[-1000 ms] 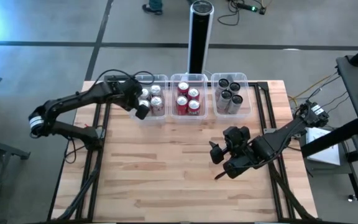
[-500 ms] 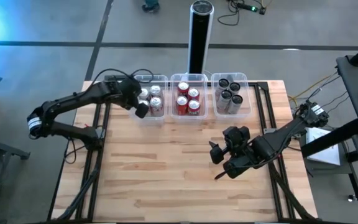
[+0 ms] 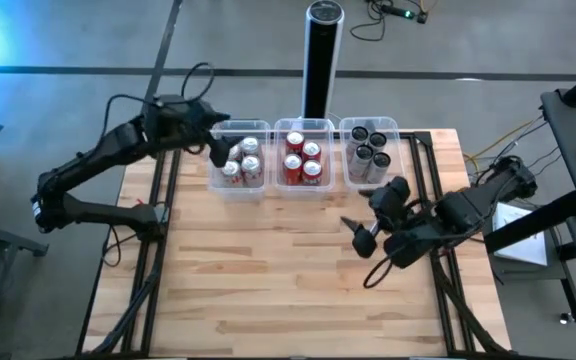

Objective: Sort soda cans
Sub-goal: Return to Home Position

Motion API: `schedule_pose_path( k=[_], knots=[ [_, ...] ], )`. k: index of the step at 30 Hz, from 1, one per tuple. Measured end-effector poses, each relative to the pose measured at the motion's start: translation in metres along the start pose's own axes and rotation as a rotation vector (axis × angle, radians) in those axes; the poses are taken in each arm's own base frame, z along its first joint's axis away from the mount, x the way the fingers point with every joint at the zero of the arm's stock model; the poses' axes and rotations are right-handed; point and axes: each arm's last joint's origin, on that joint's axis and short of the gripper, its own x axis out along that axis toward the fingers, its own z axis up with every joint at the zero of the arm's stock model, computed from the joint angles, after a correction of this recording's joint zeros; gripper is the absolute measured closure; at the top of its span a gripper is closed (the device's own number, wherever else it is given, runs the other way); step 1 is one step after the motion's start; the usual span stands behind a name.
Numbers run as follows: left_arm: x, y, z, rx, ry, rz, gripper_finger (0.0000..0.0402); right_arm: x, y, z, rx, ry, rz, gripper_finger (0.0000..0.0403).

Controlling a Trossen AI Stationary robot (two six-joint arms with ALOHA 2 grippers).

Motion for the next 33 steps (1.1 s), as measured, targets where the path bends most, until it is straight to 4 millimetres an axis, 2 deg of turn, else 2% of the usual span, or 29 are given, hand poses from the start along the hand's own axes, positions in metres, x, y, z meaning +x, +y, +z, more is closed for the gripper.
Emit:
schedule_pose_path(
  k=[2,6,10,13,16,19,23,28,31,33],
  knots=[
    [-0.006,0.001,0.013,0.060,-0.041,0.000,0.0057,0.003,-0.002,0.005,-0.077,0.000,-0.005,0.0036],
    [-0.009,0.000,0.032,-0.037,-0.130,-0.067,0.0057,0.012,0.001,0.012,-0.284,-0.005,0.048,0.0073],
    [-0.006,-0.003,0.037,-0.014,-0.185,-0.162,0.0057,0.012,0.018,0.037,-0.415,-0.200,0.216,0.0164],
    [-0.001,-0.003,0.033,-0.011,-0.220,-0.156,0.0057,-0.004,0.022,0.061,-0.533,-0.401,0.435,0.0245],
    [0.010,-0.004,0.021,-0.010,-0.240,-0.154,0.0057,-0.014,0.006,0.073,-0.607,-0.481,0.636,0.0324],
    [0.023,-0.007,0.002,-0.030,-0.234,-0.159,0.0057,-0.012,-0.022,0.081,-0.562,-0.471,0.796,0.0381],
    [0.033,-0.010,-0.020,-0.069,-0.307,-0.196,0.0057,0.010,-0.048,0.077,-0.506,-0.396,0.884,0.0389],
    [0.017,-0.015,-0.042,-0.059,-0.410,-0.339,0.0057,0.048,-0.074,0.055,-0.474,-0.258,0.902,0.0392],
    [0.000,-0.016,-0.063,-0.070,-0.417,-0.383,0.0057,0.048,-0.098,0.041,-0.422,-0.246,0.847,0.0391],
    [-0.015,-0.016,-0.076,-0.051,-0.453,-0.398,0.0057,0.042,-0.113,0.031,-0.405,-0.320,0.825,0.0391]
  ],
)
